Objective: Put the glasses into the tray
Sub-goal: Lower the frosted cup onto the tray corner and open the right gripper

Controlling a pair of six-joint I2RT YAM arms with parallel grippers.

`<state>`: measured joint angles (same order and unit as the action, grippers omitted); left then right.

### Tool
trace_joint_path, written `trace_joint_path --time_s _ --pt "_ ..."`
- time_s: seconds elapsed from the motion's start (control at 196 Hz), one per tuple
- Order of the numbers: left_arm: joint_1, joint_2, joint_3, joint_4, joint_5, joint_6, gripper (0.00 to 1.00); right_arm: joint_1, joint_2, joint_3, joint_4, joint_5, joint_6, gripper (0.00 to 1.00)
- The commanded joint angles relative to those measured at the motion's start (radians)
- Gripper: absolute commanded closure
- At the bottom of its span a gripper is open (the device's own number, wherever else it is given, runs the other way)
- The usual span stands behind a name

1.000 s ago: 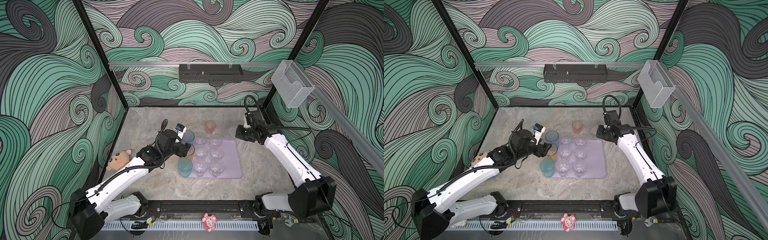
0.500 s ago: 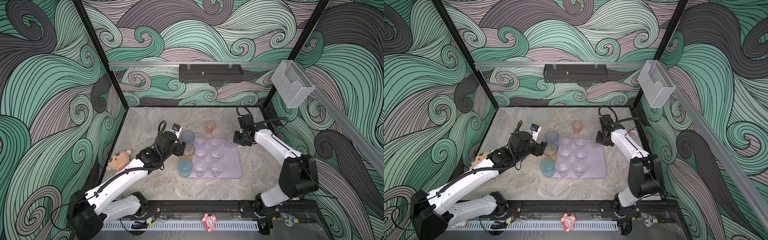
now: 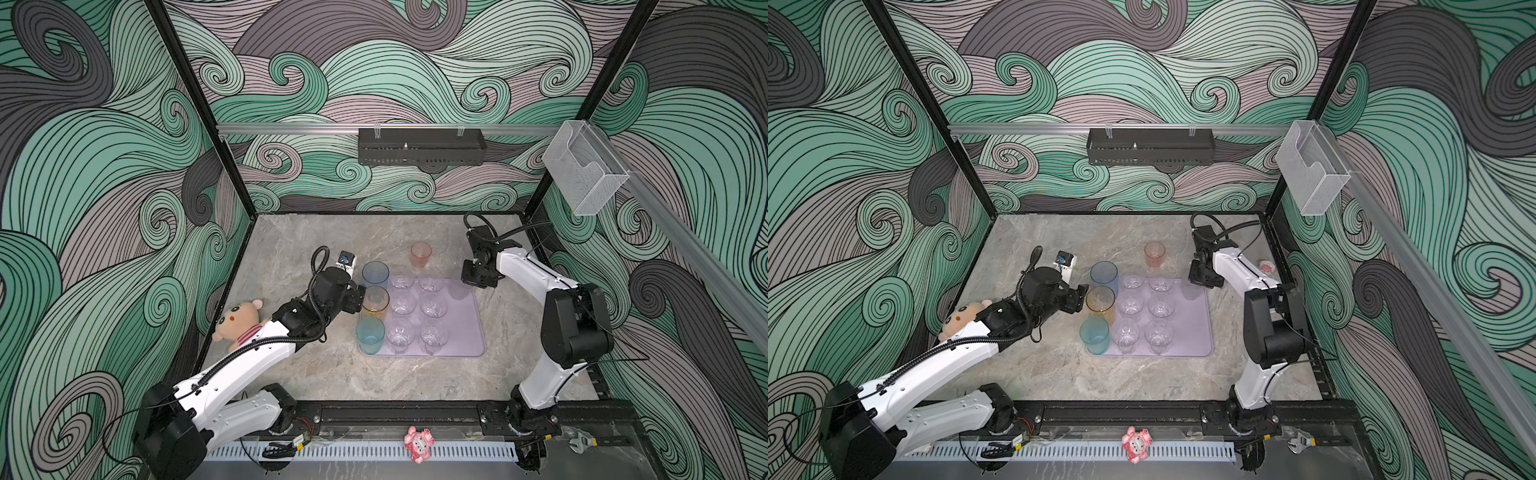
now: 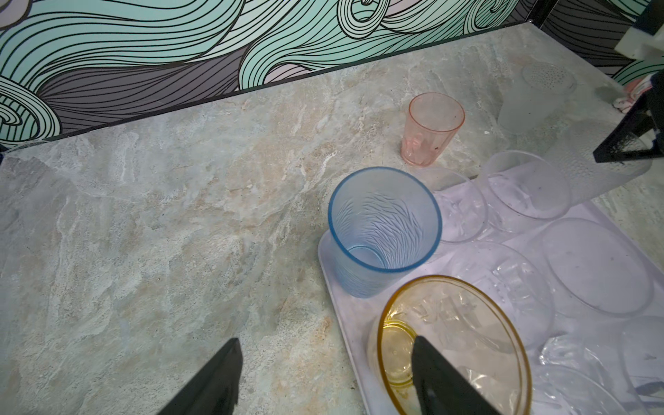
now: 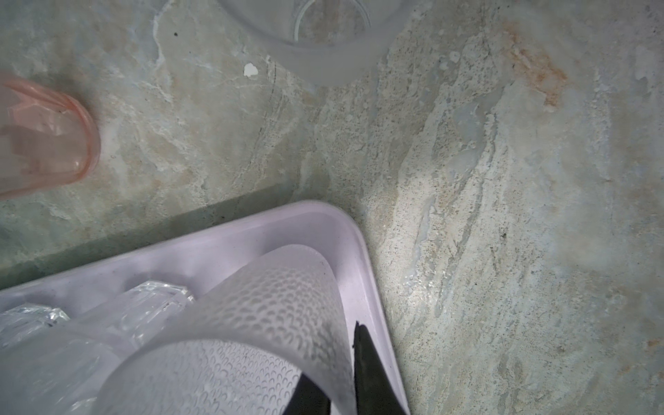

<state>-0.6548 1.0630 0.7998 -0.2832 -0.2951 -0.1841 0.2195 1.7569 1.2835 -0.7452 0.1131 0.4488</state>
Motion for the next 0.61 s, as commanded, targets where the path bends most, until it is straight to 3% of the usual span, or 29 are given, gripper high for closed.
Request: trace_joint_path --time_s 0.0,0.163,0.311,0.607 --pt "0.015 -0.013 -0.009 0.026 -0.008 -0.001 0.24 0.009 0.024 0.022 -0.026 0.014 -0.004 0.84" --pt "0.023 -0.022 -0.018 0.020 -0.010 0.003 0.24 0.015 0.012 0.017 -0.027 0.016 0.003 0.81" --pt "0.024 -0.014 -0.018 0.015 -0.009 0.002 0.24 0.021 -0.036 0.039 -0.061 0.033 0.001 0.72" --pt "0.032 -0.019 -0.016 -0.001 -0.031 -0.037 0.23 0.033 -0.136 0.168 -0.140 0.047 -0.015 0.62"
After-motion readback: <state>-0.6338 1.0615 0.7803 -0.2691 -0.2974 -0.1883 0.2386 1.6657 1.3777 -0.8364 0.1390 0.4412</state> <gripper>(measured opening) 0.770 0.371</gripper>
